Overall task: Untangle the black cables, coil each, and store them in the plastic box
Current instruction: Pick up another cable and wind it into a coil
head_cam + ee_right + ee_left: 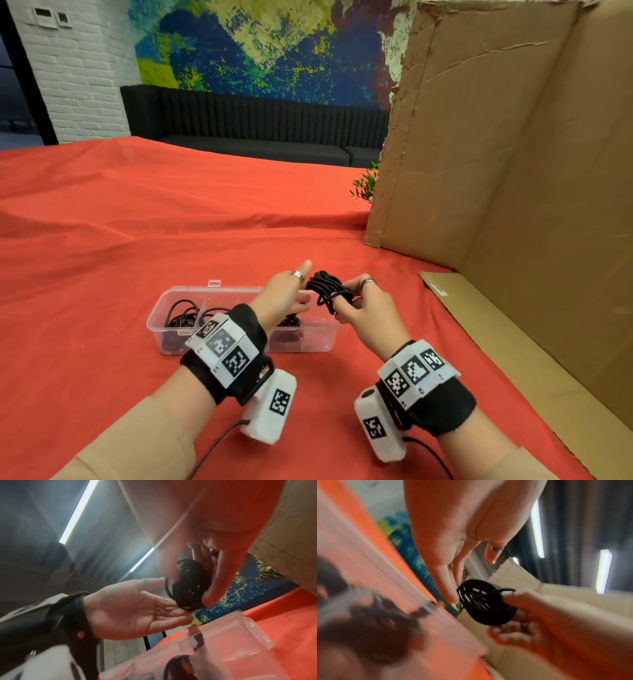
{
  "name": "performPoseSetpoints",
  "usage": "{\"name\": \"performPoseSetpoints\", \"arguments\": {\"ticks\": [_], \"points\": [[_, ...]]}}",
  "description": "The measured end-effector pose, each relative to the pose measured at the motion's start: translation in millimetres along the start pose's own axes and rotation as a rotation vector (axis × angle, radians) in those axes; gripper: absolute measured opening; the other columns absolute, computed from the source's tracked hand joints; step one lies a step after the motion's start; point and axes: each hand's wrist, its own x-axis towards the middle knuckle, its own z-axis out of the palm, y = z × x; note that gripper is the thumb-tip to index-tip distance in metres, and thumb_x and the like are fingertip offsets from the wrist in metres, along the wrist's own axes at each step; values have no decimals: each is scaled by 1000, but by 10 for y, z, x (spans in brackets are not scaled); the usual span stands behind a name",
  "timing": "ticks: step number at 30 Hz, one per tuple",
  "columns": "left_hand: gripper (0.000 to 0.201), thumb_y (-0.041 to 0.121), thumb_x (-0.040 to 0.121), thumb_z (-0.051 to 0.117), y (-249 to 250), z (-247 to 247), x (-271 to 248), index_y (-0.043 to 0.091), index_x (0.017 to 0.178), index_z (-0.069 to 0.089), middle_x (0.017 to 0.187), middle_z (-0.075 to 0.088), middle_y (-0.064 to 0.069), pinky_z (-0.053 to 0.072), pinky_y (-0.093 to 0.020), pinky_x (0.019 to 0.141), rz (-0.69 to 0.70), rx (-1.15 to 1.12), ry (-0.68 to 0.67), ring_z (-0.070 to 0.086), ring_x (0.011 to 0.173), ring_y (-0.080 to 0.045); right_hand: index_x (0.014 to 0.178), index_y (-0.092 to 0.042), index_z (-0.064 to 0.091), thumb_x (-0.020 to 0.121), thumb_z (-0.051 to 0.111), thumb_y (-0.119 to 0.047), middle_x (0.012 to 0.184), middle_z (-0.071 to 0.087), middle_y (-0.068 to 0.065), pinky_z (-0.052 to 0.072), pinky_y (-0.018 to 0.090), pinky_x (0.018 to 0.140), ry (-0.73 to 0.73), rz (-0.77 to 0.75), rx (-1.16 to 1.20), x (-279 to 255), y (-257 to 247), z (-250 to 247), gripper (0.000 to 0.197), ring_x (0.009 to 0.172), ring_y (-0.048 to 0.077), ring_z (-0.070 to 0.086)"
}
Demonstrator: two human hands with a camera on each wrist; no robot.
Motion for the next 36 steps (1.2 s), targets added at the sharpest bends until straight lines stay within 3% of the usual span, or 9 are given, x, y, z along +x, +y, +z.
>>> {"name": "performPoseSetpoints", "arguments": {"ticks": [5,9,11,14,20,22,24,31,36], "points": [[29,14,87,62,-201,-156,-34,15,115,56,115,61,-3,47,-11,59,245,520,54,57,87,-9,95,-12,49,84,61,-21,87,63,4,37,14,48,-63,-25,-235,81,-20,49,19,64,10,54],[54,7,82,66,-293,-221,-23,24,130,46,128,58,0,45,-30,96,262,596,-71,53,117,-13,97,-11,50,83,61,-22,91,65,8,40,23,57,-65,0,-315,84,-36,66,21,73,19,57],[57,7,82,66,-322,-227,-11,25,132,43,130,56,3,43,-29,99,262,655,-106,47,126,-15,98,-9,52,81,61,-22,91,65,9,44,29,62,-78,-6,-401,76,-56,90,23,78,23,59],[50,4,85,60,-320,-216,11,20,131,45,128,56,3,40,-4,71,266,684,-66,53,118,-16,100,-7,53,79,62,-24,97,65,12,48,34,71,-101,-38,-569,71,-94,172,28,90,30,62],[37,2,88,57,-295,-210,-5,13,123,53,116,58,-11,40,-5,58,279,712,3,58,101,-24,112,-9,57,86,62,-25,110,60,13,41,32,71,-217,-32,-884,169,-234,200,31,101,33,59],[38,10,91,54,-294,-200,1,18,127,52,131,51,-10,44,-14,83,270,825,-26,47,119,-30,113,-8,57,87,60,-23,111,60,13,43,34,72,-262,-60,-964,217,-273,205,30,104,32,58],[37,18,94,48,-313,-183,9,20,131,49,140,41,0,28,-28,106,266,937,-60,32,128,-26,114,-8,56,90,56,-20,113,60,14,43,34,73,-301,-99,-1026,253,-286,223,27,110,32,55],[36,20,97,34,-271,-105,-34,20,124,57,136,29,-1,20,-30,107,214,1140,-134,25,123,-28,116,-6,57,95,42,-26,113,56,15,38,39,98,-521,17,-924,323,-102,135,33,121,32,40],[38,32,97,33,-241,-66,-57,19,115,64,137,25,-4,19,-33,109,128,1204,-200,20,127,-27,118,-15,61,94,48,-25,118,64,12,44,34,94,-506,-23,-761,325,-55,49,29,113,27,54]]}}
